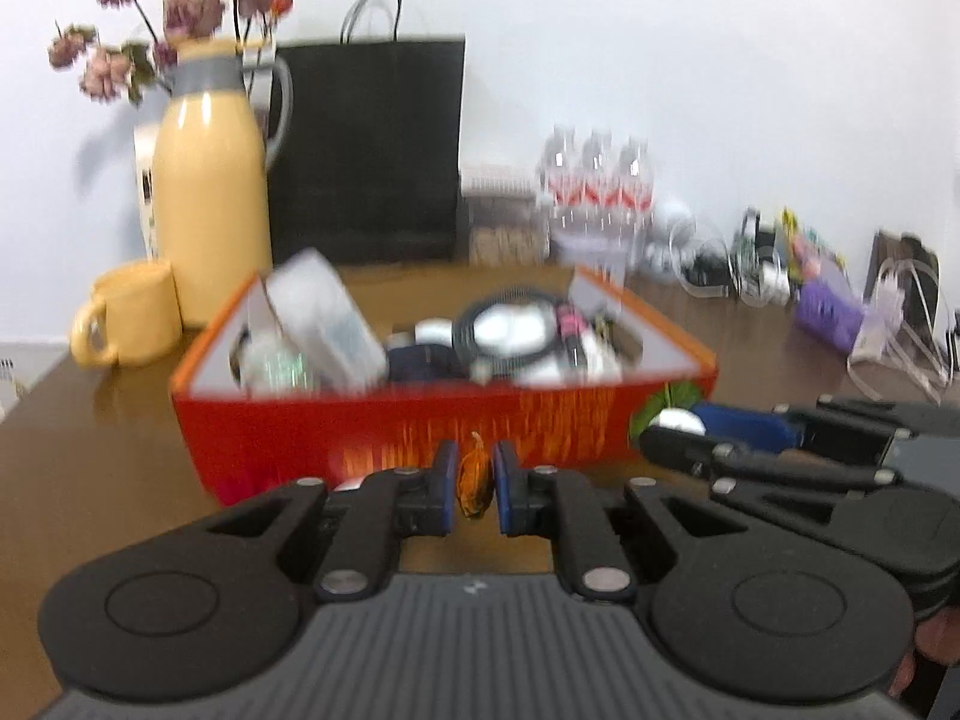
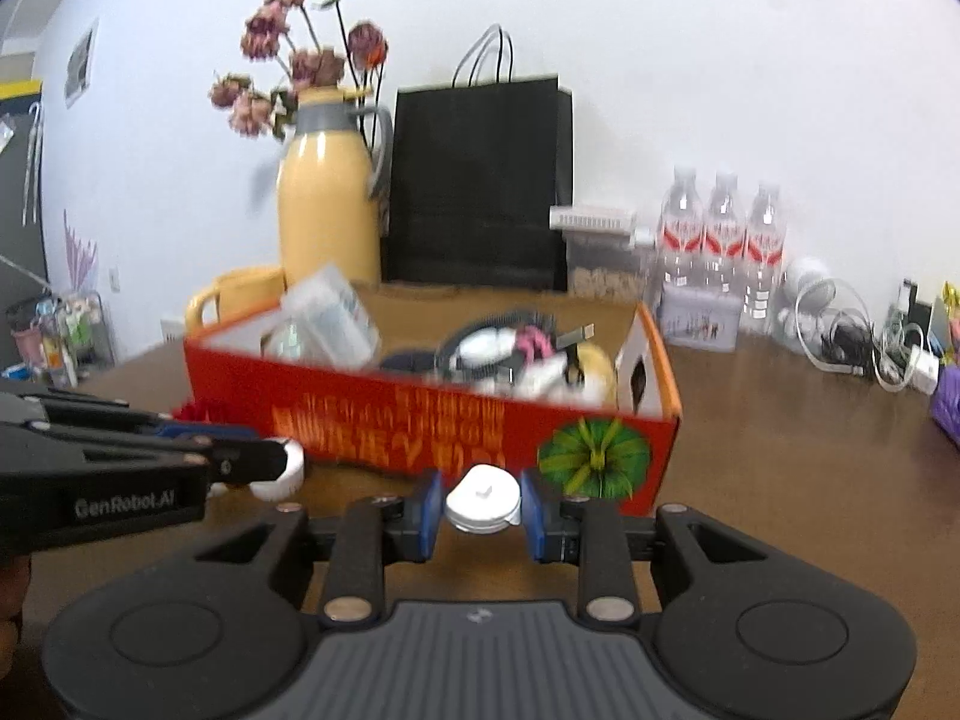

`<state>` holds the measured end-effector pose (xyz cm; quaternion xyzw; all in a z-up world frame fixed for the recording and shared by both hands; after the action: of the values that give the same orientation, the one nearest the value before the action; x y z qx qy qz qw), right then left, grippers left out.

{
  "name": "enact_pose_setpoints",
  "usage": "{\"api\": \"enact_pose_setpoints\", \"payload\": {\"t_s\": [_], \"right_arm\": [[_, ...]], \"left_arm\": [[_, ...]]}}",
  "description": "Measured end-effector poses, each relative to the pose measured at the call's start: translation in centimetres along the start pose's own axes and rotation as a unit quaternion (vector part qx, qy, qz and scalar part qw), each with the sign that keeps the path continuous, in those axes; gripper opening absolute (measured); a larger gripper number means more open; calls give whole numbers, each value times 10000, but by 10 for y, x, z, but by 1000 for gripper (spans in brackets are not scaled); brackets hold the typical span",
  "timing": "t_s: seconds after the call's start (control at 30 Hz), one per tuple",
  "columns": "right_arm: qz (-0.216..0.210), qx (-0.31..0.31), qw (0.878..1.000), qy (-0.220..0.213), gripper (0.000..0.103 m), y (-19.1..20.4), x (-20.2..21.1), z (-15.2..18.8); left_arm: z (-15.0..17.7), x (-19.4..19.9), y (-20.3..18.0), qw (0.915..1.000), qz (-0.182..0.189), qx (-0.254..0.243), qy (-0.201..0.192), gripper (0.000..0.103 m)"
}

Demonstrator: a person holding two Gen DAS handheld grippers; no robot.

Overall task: Organize objects
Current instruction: 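Carry the white cap and orange piece into the box and open both tools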

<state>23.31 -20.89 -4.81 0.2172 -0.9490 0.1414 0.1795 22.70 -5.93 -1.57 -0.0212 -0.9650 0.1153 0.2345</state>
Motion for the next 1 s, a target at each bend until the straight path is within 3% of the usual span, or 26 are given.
{"api": "enact_pose_setpoints", "payload": {"t_s": [0.23,0.57,0.77,1.0], "right_arm": [[81,0,9995,-303,27,-10,-20,-39],[336,-32,9986,-415,27,-31,-77,-79],[427,-105,9985,-337,27,-47,-112,-86],[319,-46,9993,-191,27,-53,-133,-81]], "left_arm": [[-47,-17,2,9988,-6,176,-453,13],[-87,-73,11,9975,-26,366,-599,13],[-101,-111,24,9973,-111,488,-535,13],[-101,-126,28,9983,-141,349,-450,13]]}}
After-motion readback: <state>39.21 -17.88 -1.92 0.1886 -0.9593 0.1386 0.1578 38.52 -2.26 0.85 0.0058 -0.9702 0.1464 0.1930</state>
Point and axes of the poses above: each gripper's, at about its wrist camera, not at the fingertips, and x roughly against the way its jaws point, y to its left, z to its underside, the point moved 5 cm from there along -x, roughly the way its jaws point, and after that the axes turned 12 degrees about x, right-handed, at the moved point
